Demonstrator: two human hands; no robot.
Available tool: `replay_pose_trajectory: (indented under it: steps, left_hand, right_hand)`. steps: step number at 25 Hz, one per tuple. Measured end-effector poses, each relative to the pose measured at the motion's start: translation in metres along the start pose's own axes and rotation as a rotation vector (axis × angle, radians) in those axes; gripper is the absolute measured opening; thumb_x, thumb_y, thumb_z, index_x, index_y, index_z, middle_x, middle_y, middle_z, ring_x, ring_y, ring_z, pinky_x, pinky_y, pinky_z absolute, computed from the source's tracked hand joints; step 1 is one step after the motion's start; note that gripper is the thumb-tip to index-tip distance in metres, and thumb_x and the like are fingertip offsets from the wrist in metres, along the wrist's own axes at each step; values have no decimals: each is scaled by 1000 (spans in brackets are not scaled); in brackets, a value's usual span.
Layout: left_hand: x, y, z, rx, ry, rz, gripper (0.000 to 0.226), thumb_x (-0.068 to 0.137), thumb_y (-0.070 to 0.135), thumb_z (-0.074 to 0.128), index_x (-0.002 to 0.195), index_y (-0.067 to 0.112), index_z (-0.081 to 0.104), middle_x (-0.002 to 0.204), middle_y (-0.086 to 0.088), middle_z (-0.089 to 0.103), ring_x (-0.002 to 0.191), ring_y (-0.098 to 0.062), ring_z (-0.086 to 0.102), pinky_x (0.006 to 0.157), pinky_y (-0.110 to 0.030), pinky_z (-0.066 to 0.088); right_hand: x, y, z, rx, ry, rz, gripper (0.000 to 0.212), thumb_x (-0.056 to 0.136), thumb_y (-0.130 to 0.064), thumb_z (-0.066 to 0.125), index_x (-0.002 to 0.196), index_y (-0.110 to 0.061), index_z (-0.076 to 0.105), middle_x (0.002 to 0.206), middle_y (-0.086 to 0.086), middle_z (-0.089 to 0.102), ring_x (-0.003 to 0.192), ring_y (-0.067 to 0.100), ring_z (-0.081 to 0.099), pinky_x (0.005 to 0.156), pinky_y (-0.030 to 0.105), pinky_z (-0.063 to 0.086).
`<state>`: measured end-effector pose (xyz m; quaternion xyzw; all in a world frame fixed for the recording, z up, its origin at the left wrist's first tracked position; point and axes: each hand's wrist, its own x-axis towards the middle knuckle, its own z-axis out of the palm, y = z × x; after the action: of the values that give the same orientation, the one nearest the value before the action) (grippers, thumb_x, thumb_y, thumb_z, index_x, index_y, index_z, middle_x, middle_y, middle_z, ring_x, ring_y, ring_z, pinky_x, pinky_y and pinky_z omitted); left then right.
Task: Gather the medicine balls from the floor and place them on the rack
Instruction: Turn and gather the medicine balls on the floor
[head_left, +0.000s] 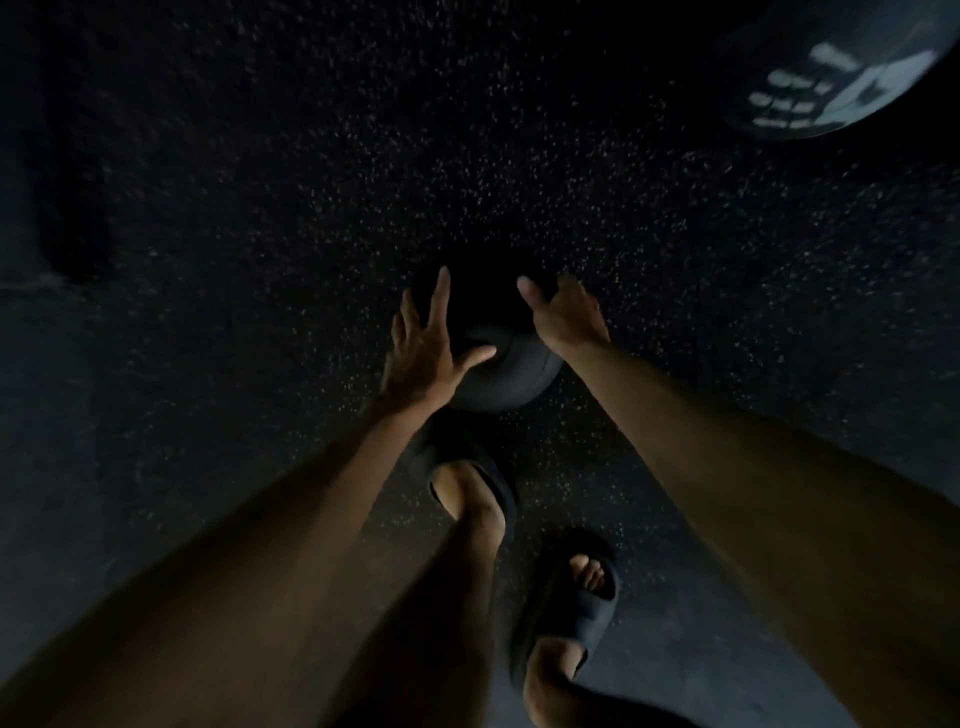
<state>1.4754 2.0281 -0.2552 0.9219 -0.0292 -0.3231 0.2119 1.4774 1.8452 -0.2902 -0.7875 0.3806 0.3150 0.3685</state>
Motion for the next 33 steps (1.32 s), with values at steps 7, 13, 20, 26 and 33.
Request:
replay_pose_trajectory:
  steps: [7,13,20,26,33]
  left_hand:
    - [141,53,-50,-8,-131,-213,92,79,81,49,154,42,14,159,-20,21,140,-48,28,110,-62,33]
    - [189,70,-78,-186,-71,-276,85,89,76,35,152,18,33,151,-16,40,136,-39,41,112,-54,35]
    - [154,75,-69,-268,39,91,96,82,72,53,158,29,11,161,-7,21,144,-24,24,116,-44,30]
    - [224,133,-90,-174,76,-71,89,80,74,57,153,36,23,147,-18,32,129,-43,40,101,-57,46]
    - [291,213,-113,-111,95,-230,79,89,73,42,150,24,31,149,-18,34,134,-42,37,109,-55,32]
  right_hand:
    - [-11,-29,-9,-46,219,-311,78,95,-71,28,156,-25,14,159,15,22,145,33,25,114,46,30]
    - [22,-70,-38,-80,129,-181,102,84,-75,50,158,-30,-5,166,11,3,151,34,10,117,57,29]
    - [130,-118,-108,183,57,135,97,85,-82,32,154,-15,24,152,20,37,140,39,35,114,52,32]
    - [91,-110,-141,-54,195,-236,85,90,-74,37,155,-23,16,155,14,28,140,33,33,98,48,45]
    - [123,-141,-173,-43,236,-112,91,90,-66,51,158,-20,11,154,18,28,140,36,30,106,51,41]
